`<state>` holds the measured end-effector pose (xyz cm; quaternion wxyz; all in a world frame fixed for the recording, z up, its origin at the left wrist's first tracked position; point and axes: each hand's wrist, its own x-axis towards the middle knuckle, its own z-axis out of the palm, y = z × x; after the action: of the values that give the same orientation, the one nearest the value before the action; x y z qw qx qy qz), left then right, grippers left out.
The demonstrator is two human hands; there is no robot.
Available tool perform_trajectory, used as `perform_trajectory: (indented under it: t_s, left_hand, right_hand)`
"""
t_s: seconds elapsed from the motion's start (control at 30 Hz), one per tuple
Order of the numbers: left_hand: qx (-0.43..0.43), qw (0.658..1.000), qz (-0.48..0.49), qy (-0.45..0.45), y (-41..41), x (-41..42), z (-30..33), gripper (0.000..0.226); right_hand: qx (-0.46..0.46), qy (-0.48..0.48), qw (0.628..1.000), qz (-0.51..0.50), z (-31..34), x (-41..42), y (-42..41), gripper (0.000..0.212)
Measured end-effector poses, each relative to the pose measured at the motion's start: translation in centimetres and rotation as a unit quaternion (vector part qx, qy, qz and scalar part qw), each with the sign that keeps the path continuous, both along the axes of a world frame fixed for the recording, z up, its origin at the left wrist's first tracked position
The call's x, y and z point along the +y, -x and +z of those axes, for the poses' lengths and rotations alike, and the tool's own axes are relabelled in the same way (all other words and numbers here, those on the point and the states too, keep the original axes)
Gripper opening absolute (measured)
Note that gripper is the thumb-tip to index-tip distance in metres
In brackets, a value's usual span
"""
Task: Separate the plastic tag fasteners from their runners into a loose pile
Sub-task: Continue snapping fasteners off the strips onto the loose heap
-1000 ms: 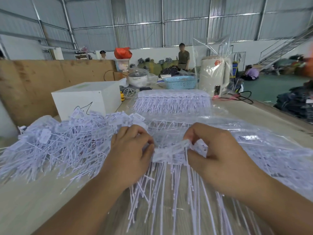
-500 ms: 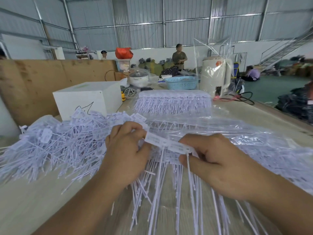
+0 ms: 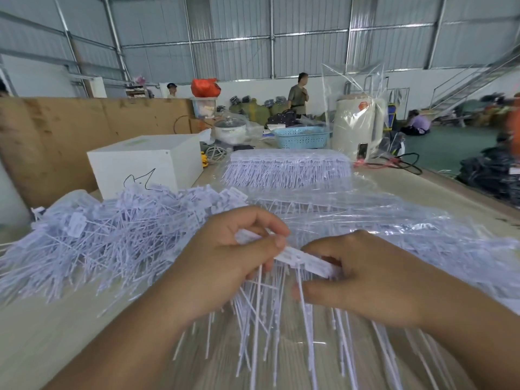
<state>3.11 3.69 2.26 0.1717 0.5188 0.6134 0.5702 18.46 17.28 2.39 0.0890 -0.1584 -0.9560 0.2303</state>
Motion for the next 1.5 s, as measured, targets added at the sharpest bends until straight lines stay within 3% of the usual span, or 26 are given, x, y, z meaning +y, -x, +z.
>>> perform_trajectory:
  t_s: [0.1, 0.27, 0.37, 0.43, 0.53, 0.6, 0.73, 0.83, 0.9, 0.97, 1.07, 1.13, 1.23, 1.3, 1.4, 1.5]
  left_hand:
    - [-0.001, 0.999, 0.002, -0.047, -0.2, -0.3, 0.5, 0.007]
    - [0.015, 0.992, 0.033, -0.123, -0.3, -0.5, 0.8, 0.013]
    - [0.067, 0.981, 0.093, -0.158, 0.0, -0.5, 0.9, 0.018]
    - [0.078, 0.966, 0.156, -0.191, 0.8, -0.7, 1.2, 0.02]
    - [0.02, 0.935, 0.234, -0.265, 3.0, -1.4, 2.1, 0.021]
    - [0.031, 0.933, 0.252, -0.254, 3.6, -1.5, 2.1, 0.024]
    - [0.136, 0.938, 0.281, -0.151, 2.7, -0.6, 0.7, 0.031]
    - [0.118, 0.935, 0.301, -0.149, 3.0, -0.7, 0.8, 0.028]
    - [0.077, 0.937, 0.305, -0.154, 3.6, -0.9, 0.9, 0.029]
    - [0.001, 0.935, 0.309, -0.172, 4.1, -1.0, 1.1, 0.031]
    - [-0.127, 0.921, 0.298, -0.218, 5.0, -1.4, 1.6, 0.034]
    - [-0.162, 0.916, 0.28, -0.235, 5.3, -1.7, 1.8, 0.034]
    - [-0.186, 0.906, 0.261, -0.278, 5.5, -2.0, 1.8, 0.03]
    - [-0.199, 0.897, 0.258, -0.298, 5.7, -1.9, 1.7, 0.028]
    - [-0.192, 0.909, 0.252, -0.272, 5.5, -1.3, 1.5, 0.025]
    - [-0.096, 0.92, 0.312, -0.218, 5.0, -0.7, 0.7, 0.025]
  right_hand:
    - [-0.015, 0.039, 0.999, -0.016, 0.4, 0.4, -0.3, 0.067]
    - [0.05, 0.129, 0.99, 0.024, 0.8, 1.3, -0.6, 0.082]
    - [-0.008, 0.154, 0.988, 0.028, 1.2, 2.0, -1.2, 0.094]
    - [-0.064, 0.142, 0.988, 0.018, 1.4, 2.2, -1.6, 0.088]
    - [-0.085, 0.109, 0.99, -0.005, 1.2, 2.0, -1.5, 0.08]
    - [-0.025, 0.09, 0.995, -0.031, 0.9, 1.8, -1.1, 0.079]
    - [0.143, 0.047, 0.988, -0.047, 0.4, 0.8, -0.3, 0.048]
    - [0.285, 0.086, 0.951, -0.078, 0.6, 0.4, -0.2, 0.038]
    - [0.323, 0.106, 0.937, -0.075, 0.9, 0.1, -0.3, 0.03]
    - [0.302, 0.144, 0.941, -0.048, 1.0, 0.0, -0.4, 0.019]
    - [0.199, 0.167, 0.966, -0.018, 0.8, 0.1, -0.5, 0.045]
    - [0.128, 0.143, 0.981, -0.017, 0.4, 0.0, -0.3, 0.055]
    - [0.071, 0.101, 0.992, -0.018, -0.3, 0.2, 0.0, 0.046]
    - [0.084, 0.117, 0.99, -0.007, -0.6, 0.3, 0.1, 0.032]
    - [0.185, 0.127, 0.974, -0.008, -0.8, 0.2, 0.3, 0.023]
    - [0.314, 0.096, 0.944, -0.022, -0.5, -0.5, 0.4, 0.028]
